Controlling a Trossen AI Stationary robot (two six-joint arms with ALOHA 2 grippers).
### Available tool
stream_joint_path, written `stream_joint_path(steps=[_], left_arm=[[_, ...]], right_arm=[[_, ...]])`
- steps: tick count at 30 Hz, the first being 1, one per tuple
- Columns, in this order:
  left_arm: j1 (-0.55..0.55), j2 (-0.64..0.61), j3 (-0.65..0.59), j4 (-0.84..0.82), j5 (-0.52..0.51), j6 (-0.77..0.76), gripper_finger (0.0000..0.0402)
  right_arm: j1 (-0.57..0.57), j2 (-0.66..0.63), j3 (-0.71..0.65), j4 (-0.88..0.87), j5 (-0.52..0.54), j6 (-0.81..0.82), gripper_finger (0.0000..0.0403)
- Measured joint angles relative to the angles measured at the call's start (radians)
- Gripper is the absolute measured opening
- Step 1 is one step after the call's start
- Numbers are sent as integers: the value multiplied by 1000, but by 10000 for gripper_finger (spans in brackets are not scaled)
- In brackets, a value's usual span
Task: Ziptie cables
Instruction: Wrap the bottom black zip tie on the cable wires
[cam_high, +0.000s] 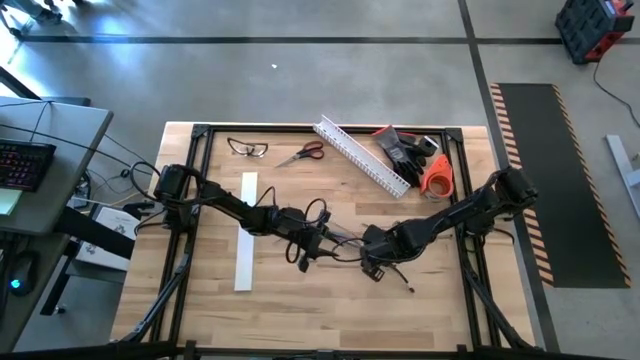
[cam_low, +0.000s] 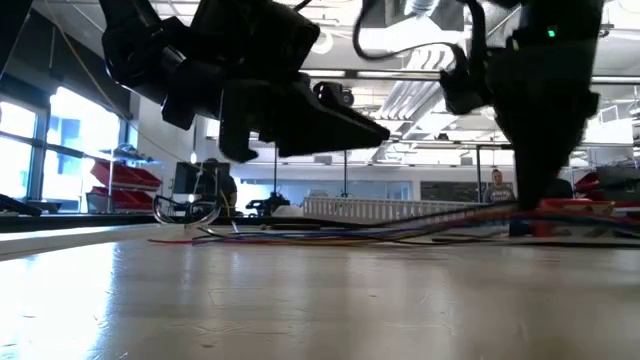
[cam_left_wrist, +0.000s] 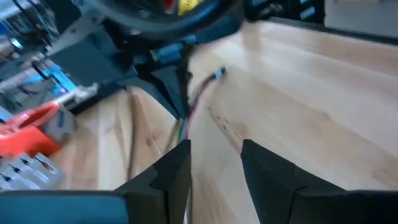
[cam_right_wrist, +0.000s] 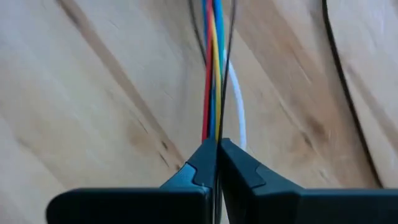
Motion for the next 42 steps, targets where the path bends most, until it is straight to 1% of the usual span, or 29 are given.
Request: stream_joint_path(steps=[4,8,10,13,15,17,20,22,36,40,42], left_arm=[[6,18,32,-1,-38,34,127],[16,83,88,-29,-87,101,127],[18,109,115,-50,-138,120,130],[18,115,148,-77,-243,134,137],[19,115,162,-98,-286,134,138],[28,118,177,-142,-260,151,136],[43,118,201,-208,-172,156,127],[50,118,210,-236,-134,157,121],[104,124,212,-285,-98,162,77],[119,124,212,-310,-45,161,56],[124,124,212,-318,-38,151,47]], right_arm=[[0,0,25,-7,51,-14,0],[0,0,28,-8,60,-25,0],[0,0,28,-7,60,-25,0],[0,0,28,-8,60,-26,0],[0,0,28,-7,60,-31,0],[0,0,28,-7,61,-33,0],[0,0,28,-7,61,-54,0],[0,-1,28,-5,61,-58,0],[0,-1,28,-3,72,-59,0],[0,-1,28,-3,73,-59,0],[0,-1,28,-3,73,-59,0]])
